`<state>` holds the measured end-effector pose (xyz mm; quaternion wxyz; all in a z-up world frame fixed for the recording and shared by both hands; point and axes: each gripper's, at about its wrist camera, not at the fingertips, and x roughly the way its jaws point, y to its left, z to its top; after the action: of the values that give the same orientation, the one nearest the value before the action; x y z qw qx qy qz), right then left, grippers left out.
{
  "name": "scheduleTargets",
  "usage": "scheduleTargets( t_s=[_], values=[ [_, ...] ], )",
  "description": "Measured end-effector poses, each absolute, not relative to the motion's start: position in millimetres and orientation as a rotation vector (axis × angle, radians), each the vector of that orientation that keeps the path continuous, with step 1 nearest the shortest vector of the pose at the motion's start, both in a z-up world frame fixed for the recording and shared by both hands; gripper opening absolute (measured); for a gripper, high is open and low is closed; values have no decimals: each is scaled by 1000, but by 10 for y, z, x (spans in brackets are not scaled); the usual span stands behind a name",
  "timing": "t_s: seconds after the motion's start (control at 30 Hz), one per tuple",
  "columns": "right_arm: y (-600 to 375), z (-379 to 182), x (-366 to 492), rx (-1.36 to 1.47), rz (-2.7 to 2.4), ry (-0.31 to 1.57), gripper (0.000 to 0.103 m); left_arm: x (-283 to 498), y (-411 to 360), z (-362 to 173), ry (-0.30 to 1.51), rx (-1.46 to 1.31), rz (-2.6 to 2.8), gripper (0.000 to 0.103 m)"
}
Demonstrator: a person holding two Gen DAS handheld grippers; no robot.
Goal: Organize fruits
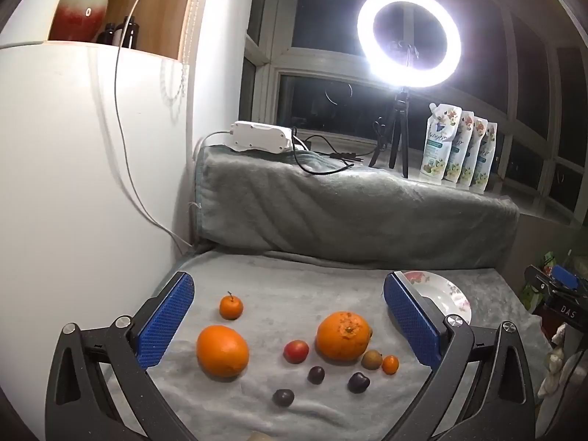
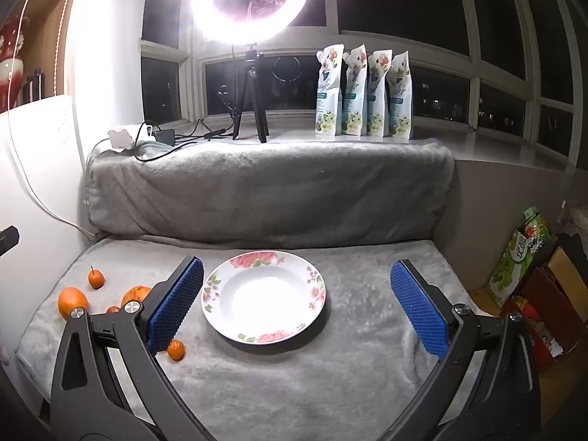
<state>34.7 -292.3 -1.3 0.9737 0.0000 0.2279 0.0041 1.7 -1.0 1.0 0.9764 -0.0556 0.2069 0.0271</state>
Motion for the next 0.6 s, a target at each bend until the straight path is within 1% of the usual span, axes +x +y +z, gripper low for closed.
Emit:
scheduleTargets(
  t_s=[0.6],
  values=[
    [-2961, -57, 424, 16, 5, 473, 103, 90, 8, -42, 422, -104, 65, 102]
  ],
)
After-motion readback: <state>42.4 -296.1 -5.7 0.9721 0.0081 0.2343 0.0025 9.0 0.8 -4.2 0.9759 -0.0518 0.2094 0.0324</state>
